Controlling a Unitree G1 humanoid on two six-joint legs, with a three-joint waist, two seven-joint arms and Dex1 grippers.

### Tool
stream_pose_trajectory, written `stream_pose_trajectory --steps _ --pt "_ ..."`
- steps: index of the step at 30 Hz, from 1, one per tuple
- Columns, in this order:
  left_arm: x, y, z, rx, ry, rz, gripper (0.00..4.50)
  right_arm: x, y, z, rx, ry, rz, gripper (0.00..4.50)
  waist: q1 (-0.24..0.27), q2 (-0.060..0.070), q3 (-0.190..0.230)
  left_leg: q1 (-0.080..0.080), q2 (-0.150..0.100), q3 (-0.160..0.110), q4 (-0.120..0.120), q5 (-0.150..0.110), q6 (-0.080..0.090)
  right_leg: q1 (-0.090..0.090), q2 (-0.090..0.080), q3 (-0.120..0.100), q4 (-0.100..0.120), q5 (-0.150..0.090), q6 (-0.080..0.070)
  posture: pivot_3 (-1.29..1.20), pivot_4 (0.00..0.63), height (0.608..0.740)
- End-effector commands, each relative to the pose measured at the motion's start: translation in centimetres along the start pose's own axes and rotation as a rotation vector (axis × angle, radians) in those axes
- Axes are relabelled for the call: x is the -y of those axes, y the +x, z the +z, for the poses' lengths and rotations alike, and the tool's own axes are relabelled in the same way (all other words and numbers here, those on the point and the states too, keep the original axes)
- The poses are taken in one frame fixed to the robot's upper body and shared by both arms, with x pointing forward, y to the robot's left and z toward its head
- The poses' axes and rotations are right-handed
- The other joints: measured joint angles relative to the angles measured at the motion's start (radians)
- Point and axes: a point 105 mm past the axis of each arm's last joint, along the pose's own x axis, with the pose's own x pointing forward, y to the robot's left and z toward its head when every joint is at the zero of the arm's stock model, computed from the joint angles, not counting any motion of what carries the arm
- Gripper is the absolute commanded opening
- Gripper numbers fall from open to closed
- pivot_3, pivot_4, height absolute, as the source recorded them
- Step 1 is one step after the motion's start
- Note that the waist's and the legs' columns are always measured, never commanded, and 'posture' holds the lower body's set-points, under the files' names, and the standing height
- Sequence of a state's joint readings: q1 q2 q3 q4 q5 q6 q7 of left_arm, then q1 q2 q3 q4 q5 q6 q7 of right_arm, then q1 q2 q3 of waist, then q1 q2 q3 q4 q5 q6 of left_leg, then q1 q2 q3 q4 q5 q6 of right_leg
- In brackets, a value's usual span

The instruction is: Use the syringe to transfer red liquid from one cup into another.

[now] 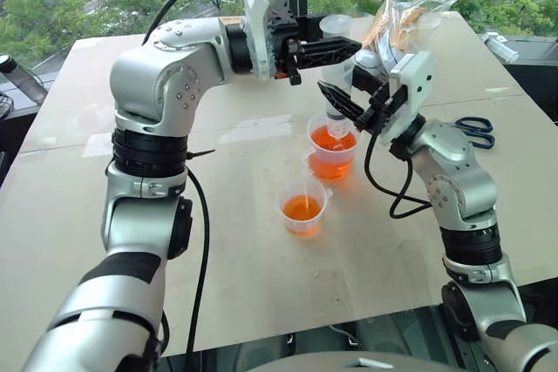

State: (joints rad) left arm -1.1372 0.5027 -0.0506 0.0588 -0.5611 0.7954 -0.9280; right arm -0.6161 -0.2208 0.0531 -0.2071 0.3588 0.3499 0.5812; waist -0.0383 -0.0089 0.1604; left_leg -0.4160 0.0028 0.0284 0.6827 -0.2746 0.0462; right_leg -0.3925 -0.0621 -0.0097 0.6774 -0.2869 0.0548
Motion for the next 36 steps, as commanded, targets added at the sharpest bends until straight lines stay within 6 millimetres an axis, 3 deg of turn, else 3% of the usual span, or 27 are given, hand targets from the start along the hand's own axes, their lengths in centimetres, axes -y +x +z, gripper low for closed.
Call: stream_pose_trajectory --steps 1,12,31,34,36 --pt "-0.1 0.0 2.2 0.060 0.066 0.016 2.29 -0.4 0.2 1.2 0.050 -0.030 0.017 1.60 0.000 0.000 0.000 0.000 0.000 0.000 0.000 0.000 0.000 0.000 0.000 0.000 0.000 0.000 0.000 0.00 0.150 0.740" --pt "-0.2 -0.6 4.0 0.126 0.068 0.013 2.29 -0.3 0.1 0.9 0.042 -0.022 0.012 1.60 0.000 0.000 0.000 0.000 0.000 0.000 0.000 0.000 0.000 0.000 0.000 0.000 0.000 0.000 0.000 0.00 0.150 0.740" --pt "0.6 -0.2 2.7 0.084 0.038 -0.040 2.29 -0.3 0.2 1.0 0.047 -0.025 0.009 1.60 0.000 0.000 0.000 0.000 0.000 0.000 0.000 0.000 0.000 0.000 0.000 0.000 0.000 0.000 0.000 0.00 0.150 0.740" --pt "0.6 -0.2 2.8 0.089 0.036 -0.041 1.51 -0.3 0.1 1.0 0.046 -0.027 0.009 1.60 0.000 0.000 0.000 0.000 0.000 0.000 0.000 0.000 0.000 0.000 0.000 0.000 0.000 0.000 0.000 0.00 0.150 0.740" --pt "0.7 -0.2 2.7 0.088 0.036 -0.042 1.44 -0.3 0.1 1.1 0.047 -0.028 0.008 1.60 0.000 0.000 0.000 0.000 0.000 0.000 0.000 0.000 0.000 0.000 0.000 0.000 0.000 0.000 0.000 0.00 0.150 0.740"
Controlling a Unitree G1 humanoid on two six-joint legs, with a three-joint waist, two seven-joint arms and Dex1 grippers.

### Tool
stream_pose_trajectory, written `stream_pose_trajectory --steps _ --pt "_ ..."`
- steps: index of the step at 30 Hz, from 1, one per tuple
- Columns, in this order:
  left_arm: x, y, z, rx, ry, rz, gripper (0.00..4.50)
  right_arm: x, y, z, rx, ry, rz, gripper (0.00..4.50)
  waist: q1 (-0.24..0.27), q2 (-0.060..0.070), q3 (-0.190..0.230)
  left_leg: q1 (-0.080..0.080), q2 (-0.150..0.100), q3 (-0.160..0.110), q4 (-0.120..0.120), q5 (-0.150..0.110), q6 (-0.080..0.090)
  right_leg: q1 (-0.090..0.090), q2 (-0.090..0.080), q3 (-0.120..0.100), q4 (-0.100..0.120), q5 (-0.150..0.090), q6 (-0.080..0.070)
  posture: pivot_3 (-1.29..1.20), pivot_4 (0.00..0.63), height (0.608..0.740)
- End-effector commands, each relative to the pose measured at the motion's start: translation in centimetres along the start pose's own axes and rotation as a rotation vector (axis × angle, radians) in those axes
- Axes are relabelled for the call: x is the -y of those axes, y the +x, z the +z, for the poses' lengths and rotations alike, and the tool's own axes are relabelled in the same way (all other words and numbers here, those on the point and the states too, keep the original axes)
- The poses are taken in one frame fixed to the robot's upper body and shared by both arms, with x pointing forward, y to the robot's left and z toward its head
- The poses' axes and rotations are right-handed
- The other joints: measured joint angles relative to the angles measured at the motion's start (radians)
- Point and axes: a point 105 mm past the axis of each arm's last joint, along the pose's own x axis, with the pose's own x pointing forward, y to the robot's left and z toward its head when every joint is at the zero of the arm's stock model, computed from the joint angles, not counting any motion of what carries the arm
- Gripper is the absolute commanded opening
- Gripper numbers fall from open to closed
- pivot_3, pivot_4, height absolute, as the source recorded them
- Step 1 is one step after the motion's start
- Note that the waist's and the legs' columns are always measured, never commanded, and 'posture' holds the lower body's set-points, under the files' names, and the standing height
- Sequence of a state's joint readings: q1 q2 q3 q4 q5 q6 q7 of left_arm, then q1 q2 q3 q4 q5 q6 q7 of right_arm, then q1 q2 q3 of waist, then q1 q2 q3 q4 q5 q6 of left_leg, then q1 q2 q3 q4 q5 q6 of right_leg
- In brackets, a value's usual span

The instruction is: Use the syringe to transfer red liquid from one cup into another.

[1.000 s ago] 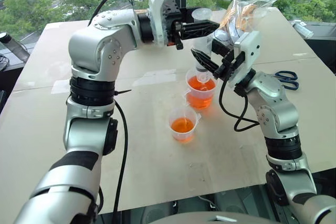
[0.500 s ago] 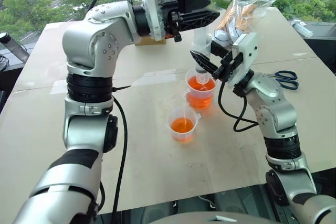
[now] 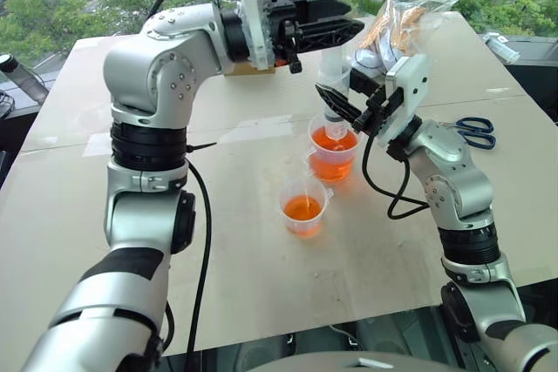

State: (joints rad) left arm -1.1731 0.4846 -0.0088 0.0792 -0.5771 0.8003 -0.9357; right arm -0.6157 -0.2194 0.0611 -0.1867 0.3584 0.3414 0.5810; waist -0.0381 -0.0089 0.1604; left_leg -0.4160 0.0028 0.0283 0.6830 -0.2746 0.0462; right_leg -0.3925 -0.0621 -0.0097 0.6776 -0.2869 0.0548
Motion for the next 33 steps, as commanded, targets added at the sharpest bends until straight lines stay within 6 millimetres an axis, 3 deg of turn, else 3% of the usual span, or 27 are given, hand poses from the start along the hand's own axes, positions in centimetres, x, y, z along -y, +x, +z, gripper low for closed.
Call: stream_pose_trajectory --steps 1,17,33 --pt "0.8 0.0 0.9 0.019 0.039 -0.032 1.44 -0.3 0.0 1.5 0.056 -0.038 0.007 1.60 0.000 0.000 0.000 0.000 0.000 0.000 0.000 0.000 0.000 0.000 0.000 0.000 0.000 0.000 0.000 0.00 0.150 0.740" --pt "1.6 0.3 -4.2 -0.143 0.039 -0.058 1.44 -0.1 0.4 1.8 0.077 -0.020 -0.009 1.60 0.000 0.000 0.000 0.000 0.000 0.000 0.000 0.000 0.000 0.000 0.000 0.000 0.000 0.000 0.000 0.00 0.150 0.740" --pt "2.0 1.1 -6.2 -0.182 0.026 -0.094 1.44 0.4 0.3 2.0 0.083 -0.022 -0.043 1.60 0.000 0.000 0.000 0.000 0.000 0.000 0.000 0.000 0.000 0.000 0.000 0.000 0.000 0.000 0.000 0.00 0.150 0.740"
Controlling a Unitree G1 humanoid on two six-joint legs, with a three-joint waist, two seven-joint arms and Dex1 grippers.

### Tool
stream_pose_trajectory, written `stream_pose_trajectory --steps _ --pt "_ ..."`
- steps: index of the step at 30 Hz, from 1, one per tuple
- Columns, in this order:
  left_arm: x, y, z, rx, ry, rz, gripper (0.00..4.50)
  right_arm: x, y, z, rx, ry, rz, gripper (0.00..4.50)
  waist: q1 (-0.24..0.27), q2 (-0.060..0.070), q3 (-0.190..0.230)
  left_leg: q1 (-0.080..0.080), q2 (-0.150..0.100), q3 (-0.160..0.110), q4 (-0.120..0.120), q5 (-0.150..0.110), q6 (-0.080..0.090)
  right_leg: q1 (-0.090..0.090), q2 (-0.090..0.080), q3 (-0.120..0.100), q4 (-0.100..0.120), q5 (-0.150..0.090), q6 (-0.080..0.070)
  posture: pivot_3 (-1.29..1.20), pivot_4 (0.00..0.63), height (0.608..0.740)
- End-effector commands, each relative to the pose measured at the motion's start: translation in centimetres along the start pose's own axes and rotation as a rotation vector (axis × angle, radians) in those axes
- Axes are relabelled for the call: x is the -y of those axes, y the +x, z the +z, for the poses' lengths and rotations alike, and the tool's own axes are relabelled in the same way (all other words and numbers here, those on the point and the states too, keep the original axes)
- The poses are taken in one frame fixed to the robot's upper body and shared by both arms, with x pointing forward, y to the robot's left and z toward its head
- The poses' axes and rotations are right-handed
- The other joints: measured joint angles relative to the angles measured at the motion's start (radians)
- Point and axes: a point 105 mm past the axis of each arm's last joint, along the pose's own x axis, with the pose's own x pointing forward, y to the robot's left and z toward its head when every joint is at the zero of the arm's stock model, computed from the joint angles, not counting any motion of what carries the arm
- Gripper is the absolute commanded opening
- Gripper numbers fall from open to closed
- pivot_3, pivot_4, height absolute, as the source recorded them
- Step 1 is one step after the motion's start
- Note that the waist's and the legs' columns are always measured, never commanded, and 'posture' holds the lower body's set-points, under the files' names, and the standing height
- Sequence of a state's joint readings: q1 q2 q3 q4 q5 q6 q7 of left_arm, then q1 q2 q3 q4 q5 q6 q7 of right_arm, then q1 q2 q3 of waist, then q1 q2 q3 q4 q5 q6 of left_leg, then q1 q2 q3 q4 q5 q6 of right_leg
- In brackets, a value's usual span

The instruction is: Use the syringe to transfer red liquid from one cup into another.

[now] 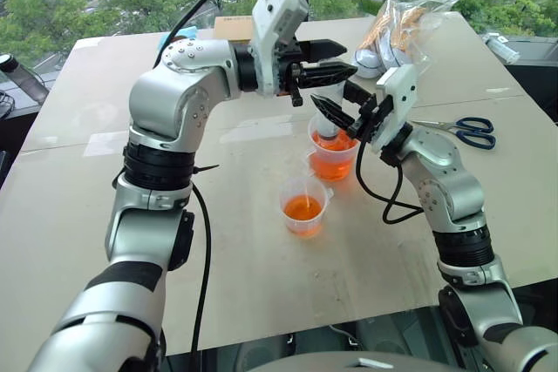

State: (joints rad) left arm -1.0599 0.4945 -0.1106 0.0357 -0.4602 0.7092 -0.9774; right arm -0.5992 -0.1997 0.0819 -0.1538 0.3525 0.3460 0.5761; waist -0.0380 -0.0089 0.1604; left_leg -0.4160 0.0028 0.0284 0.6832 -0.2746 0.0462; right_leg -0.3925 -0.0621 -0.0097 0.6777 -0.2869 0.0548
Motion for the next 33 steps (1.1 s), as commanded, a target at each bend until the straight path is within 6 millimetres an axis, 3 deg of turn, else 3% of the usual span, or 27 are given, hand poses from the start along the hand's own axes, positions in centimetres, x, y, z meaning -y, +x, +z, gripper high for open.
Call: stream_pose_trajectory --steps 1,19,29,33 --pt "1.4 1.1 -1.6 -0.048 -0.028 -0.090 1.44 0.7 0.0 3.6 0.121 -0.065 -0.043 1.60 0.000 0.000 0.000 0.000 0.000 0.000 0.000 0.000 0.000 0.000 0.000 0.000 0.000 0.000 0.000 0.00 0.150 0.740" --pt "1.4 1.3 -1.5 -0.038 -0.019 -0.105 1.44 0.6 -0.3 2.4 0.088 -0.057 -0.057 1.60 0.000 0.000 0.000 0.000 0.000 0.000 0.000 0.000 0.000 0.000 0.000 0.000 0.000 0.000 0.000 0.00 0.150 0.740" --pt "0.3 1.0 0.4 -0.009 0.017 -0.067 1.44 0.6 -0.6 1.0 0.048 -0.047 -0.060 1.60 0.000 0.000 0.000 0.000 0.000 0.000 0.000 0.000 0.000 0.000 0.000 0.000 0.000 0.000 0.000 0.00 0.150 0.740" --pt "-0.3 0.7 2.1 0.025 0.052 -0.033 1.44 0.7 -0.6 0.8 0.043 -0.044 -0.062 1.60 0.000 0.000 0.000 0.000 0.000 0.000 0.000 0.000 0.000 0.000 0.000 0.000 0.000 0.000 0.000 0.00 0.150 0.740"
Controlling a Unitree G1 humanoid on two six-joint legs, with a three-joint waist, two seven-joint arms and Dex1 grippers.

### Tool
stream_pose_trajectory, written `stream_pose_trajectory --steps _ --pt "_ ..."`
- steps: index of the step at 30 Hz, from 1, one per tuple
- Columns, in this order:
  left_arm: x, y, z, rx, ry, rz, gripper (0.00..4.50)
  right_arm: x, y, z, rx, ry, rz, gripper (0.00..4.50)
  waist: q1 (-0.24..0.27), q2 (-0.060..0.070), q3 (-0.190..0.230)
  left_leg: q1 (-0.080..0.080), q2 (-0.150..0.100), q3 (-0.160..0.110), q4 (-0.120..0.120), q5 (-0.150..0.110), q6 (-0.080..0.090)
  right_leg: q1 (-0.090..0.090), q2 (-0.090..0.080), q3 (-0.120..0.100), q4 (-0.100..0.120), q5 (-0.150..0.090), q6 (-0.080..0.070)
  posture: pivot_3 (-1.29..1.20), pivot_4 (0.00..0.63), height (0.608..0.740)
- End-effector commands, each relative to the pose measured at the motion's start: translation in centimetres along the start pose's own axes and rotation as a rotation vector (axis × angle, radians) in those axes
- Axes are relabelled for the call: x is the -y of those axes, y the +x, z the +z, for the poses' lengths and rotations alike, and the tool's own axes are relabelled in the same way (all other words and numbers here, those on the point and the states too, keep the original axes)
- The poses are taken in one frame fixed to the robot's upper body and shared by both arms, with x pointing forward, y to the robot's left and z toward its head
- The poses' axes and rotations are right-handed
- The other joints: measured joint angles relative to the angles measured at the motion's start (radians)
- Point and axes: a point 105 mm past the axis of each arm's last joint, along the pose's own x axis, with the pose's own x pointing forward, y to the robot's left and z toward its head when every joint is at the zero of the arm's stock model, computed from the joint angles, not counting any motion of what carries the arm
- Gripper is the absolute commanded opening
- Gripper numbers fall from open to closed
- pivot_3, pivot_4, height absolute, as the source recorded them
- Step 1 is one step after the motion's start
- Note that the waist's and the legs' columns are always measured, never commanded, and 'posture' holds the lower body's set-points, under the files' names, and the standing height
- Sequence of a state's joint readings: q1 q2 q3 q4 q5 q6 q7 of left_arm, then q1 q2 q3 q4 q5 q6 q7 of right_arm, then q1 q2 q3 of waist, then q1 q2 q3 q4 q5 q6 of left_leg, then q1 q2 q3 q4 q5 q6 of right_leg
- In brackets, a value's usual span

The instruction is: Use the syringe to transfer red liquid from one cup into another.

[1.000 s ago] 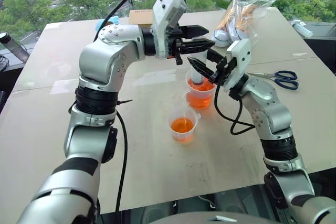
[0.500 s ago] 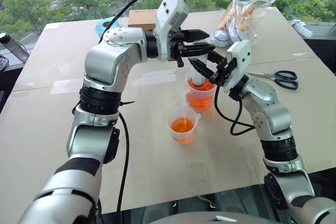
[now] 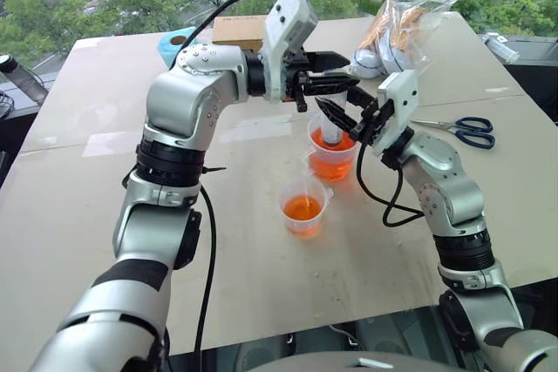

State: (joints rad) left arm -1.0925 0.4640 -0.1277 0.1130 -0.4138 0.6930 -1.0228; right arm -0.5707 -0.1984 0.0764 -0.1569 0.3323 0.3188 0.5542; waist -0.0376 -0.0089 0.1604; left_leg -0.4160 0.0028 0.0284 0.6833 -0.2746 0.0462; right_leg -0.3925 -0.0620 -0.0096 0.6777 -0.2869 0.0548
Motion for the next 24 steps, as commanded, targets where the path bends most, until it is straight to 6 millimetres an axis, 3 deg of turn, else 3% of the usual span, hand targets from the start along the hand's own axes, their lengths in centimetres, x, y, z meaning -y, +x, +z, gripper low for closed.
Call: stream_pose_trajectory --steps 1,24 --pt "0.0 -0.2 3.0 0.057 0.074 0.000 1.44 0.3 -0.1 1.2 0.043 -0.029 -0.019 1.60 0.000 0.000 0.000 0.000 0.000 0.000 0.000 0.000 0.000 0.000 0.000 0.000 0.000 0.000 0.000 0.00 0.150 0.740" --pt "-0.3 -0.8 6.3 0.184 0.067 0.048 1.44 0.0 -0.1 0.5 0.026 -0.019 -0.012 1.60 0.000 0.000 0.000 0.000 0.000 0.000 0.000 0.000 0.000 0.000 0.000 0.000 0.000 0.000 0.000 0.00 0.150 0.740"
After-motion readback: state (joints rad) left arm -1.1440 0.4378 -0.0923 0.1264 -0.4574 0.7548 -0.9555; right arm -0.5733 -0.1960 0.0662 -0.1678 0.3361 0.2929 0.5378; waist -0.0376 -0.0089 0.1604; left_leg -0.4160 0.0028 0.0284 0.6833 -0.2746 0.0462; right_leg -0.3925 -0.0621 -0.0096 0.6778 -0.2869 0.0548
